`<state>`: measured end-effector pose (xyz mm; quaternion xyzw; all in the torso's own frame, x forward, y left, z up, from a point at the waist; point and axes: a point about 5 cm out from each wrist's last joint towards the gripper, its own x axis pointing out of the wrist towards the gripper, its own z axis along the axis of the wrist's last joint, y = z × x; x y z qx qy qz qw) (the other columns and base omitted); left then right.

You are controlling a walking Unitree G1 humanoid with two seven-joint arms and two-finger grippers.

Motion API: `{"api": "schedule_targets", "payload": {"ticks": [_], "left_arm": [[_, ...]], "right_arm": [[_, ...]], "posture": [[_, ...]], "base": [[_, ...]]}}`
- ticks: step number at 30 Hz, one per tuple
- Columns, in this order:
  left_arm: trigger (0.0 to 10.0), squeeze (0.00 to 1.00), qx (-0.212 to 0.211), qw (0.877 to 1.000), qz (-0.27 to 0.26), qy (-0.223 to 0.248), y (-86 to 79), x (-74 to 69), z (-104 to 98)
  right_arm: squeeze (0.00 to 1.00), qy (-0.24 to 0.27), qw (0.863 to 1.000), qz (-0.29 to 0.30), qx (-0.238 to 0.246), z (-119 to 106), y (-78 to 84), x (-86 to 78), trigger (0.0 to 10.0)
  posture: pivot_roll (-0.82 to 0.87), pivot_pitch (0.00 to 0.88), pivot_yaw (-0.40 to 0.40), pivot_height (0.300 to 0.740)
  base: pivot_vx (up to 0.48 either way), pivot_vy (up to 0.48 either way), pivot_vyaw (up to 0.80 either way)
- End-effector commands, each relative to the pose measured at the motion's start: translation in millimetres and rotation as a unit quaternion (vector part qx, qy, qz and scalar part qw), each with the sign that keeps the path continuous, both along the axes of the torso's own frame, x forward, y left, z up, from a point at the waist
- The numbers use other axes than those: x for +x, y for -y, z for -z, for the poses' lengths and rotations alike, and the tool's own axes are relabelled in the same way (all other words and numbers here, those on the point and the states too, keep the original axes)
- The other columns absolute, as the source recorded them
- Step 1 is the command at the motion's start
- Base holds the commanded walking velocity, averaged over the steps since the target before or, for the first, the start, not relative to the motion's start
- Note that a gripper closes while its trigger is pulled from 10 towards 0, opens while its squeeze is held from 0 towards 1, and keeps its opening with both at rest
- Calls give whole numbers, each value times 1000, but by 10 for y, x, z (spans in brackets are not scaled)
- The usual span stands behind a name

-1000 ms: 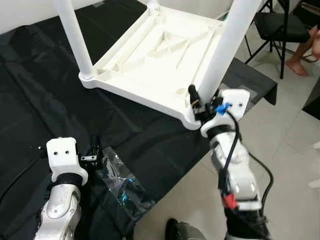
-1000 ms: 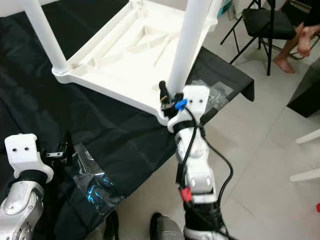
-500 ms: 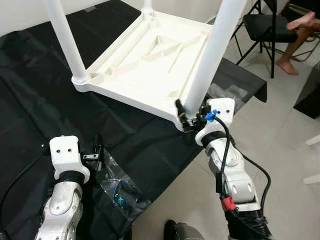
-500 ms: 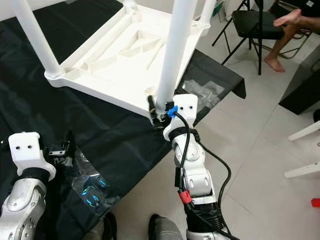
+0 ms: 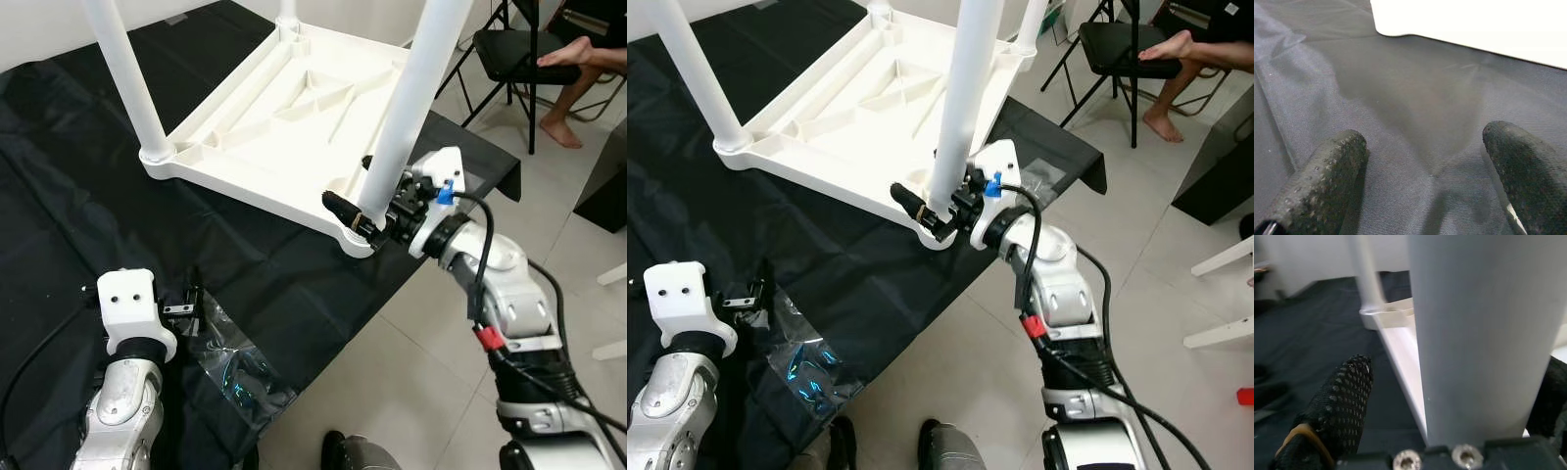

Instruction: Building children table

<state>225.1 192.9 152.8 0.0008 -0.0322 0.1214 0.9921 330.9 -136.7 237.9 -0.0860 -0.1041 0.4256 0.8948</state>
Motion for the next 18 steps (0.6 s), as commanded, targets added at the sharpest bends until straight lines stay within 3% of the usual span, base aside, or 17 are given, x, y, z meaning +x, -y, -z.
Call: {"api": "schedule_targets", "payload": {"ticks": [1,2,9,18], "left_arm": [[10000,0,2,1000,-3,-4,8,-38,7],[10000,0,3,1000,-3,-4,7,-42,6],[10000,0,3,1000,-4,-5,1,-55,-2],[10000,0,3,1000,-3,-5,-3,-33,-5]], "right_arm": [[0,-9,998,-60,1,-11,-84,-19,9373],[0,-9,998,-68,3,-39,-81,5,0],[0,-13,995,-100,-7,-58,-72,23,0],[0,-18,998,-58,-4,59,-79,-10,0]], "posture": [[38,238,-71,740],[38,238,-71,740],[46,251,-69,740],[33,245,-63,740]], "base": [[0,0,0],[0,0,0],[0,0,0],[0,0,0]]}}
